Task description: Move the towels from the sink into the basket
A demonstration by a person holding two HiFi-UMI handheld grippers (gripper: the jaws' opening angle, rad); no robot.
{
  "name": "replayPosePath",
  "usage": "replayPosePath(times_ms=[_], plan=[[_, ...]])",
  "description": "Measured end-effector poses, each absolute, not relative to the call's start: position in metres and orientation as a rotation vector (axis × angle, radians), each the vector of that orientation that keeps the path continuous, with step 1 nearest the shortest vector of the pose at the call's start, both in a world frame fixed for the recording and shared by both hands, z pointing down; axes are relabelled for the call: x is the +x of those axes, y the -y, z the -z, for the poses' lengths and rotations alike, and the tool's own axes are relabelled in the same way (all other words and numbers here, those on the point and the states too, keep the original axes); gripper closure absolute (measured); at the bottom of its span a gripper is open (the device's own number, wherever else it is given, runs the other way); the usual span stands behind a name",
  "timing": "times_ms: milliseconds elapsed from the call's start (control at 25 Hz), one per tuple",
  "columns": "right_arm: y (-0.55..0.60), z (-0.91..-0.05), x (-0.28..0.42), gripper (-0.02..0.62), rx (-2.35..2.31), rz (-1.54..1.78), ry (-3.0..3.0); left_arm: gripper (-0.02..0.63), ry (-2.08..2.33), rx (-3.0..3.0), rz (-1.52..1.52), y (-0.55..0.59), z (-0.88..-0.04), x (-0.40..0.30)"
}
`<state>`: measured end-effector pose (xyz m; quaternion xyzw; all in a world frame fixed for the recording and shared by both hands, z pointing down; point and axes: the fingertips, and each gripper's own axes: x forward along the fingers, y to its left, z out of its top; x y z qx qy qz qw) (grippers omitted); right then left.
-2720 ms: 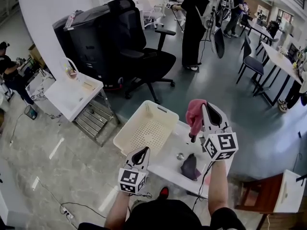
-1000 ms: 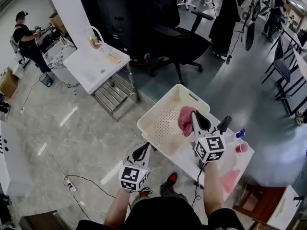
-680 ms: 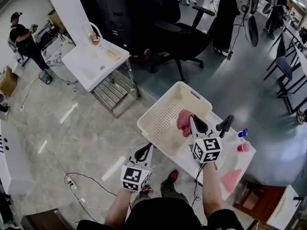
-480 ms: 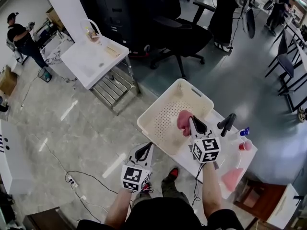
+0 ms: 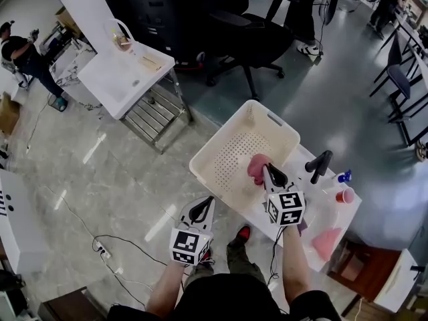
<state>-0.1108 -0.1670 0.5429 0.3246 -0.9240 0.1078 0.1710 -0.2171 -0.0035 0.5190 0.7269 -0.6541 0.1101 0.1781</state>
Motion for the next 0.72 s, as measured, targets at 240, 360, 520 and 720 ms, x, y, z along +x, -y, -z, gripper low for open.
replayPosePath(times_ms=[240, 360, 520, 720], plan=[[0.165, -0.547, -0.110, 0.549, 0.935, -0.337, 2.618, 0.598, 1.834, 2.064, -0.313, 0.005, -0.522, -0.219], [0.164, -0.543, -0.111, 0.544, 0.938, -0.341, 2.640, 0.598, 1.827, 2.070, -0.310, 0.005, -0.522, -0.221], [0.163, -0.536, -0.113, 0.409, 0.928, -0.348, 2.674, 0.598, 1.828, 2.079, -0.308, 0.006, -0.520, -0.222], [0.158, -0.526, -0.112, 0.402, 0.940, -0.326, 2.684, 0.598, 1.830, 2.099, -0.301, 0.005, -0.513, -0.222]])
